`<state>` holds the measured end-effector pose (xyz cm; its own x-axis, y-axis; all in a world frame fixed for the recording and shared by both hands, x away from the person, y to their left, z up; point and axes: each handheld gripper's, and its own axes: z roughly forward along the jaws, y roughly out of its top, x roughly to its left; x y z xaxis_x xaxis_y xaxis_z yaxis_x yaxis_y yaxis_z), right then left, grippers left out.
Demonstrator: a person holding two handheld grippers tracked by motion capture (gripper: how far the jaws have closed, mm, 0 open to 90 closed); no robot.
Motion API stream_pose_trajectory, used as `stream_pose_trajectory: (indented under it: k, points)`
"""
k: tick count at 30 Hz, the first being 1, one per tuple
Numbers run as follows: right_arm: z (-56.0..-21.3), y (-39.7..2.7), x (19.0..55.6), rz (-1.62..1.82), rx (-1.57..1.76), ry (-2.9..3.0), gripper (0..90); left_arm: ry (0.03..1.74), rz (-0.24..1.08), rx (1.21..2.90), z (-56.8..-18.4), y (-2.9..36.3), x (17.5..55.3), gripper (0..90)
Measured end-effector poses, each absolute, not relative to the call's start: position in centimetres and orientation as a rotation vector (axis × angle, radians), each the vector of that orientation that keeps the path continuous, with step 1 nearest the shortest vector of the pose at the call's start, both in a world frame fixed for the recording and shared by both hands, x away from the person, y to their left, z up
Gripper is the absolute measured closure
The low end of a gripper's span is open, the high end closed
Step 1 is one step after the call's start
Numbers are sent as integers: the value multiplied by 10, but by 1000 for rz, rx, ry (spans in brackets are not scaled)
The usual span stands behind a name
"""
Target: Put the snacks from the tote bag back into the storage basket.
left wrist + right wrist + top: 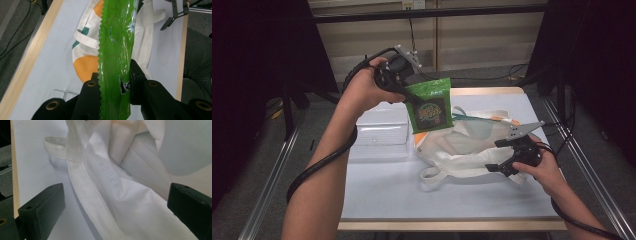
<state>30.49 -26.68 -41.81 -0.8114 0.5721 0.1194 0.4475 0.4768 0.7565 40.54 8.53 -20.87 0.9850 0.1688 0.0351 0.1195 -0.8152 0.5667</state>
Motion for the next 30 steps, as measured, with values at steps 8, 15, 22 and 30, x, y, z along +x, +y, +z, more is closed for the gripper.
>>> stream_pose_trajectory:
  k: [8, 15, 22, 30]
  points:
    - [-420, -265, 305, 1250, 881, 2574, 8, 224, 125, 2547, -211, 97, 411, 761]
    - [-419, -267, 305, 1248, 896, 2571, 8, 234, 124, 2556, -212, 107, 420, 762]
    - [-416, -267, 305, 1251, 885, 2568, 8, 236, 153, 2573, -212, 115, 425, 762]
    - [-417, -265, 307, 1250, 885, 2569, 8, 258, 149, 2596, -220, 126, 430, 761]
